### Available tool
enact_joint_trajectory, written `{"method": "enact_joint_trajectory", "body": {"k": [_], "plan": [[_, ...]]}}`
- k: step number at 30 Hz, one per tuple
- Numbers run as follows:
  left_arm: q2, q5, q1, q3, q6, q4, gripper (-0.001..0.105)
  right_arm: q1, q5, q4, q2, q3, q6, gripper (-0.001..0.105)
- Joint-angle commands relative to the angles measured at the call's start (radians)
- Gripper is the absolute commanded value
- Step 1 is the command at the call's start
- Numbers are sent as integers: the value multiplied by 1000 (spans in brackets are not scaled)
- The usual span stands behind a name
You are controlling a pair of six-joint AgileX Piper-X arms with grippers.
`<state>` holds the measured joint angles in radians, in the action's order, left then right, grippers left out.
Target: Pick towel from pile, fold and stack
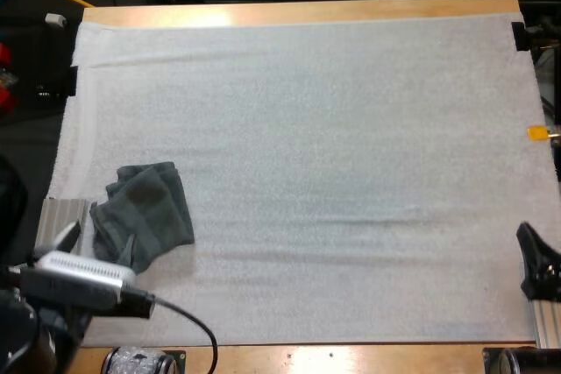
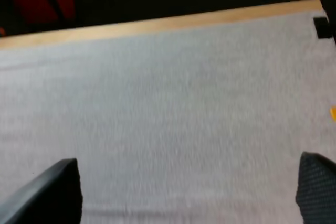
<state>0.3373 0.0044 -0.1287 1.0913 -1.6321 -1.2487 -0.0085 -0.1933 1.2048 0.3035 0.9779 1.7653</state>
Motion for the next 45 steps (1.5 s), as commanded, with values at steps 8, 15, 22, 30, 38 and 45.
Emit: {"method": "enact_joint_trajectory", "body": {"k": [8,15,22,30,38,45], "plan": [[-160,-11,-1,-77,-27,-64,60,-3,-4,112,-98,8,19,80],[-286,-11,-1,-90,-27,-163,60,-3,-4,125,-209,8,19,80],[-419,-4,-1,-91,-24,-242,60,-3,-4,158,-322,8,19,80],[-492,12,9,-76,-24,-316,60,-3,-3,239,-360,6,19,75],[-492,23,24,-84,-16,-275,60,-3,-3,214,-360,4,19,62],[-492,23,24,-143,-15,-81,60,-3,-1,92,-357,-59,6,62]]}}
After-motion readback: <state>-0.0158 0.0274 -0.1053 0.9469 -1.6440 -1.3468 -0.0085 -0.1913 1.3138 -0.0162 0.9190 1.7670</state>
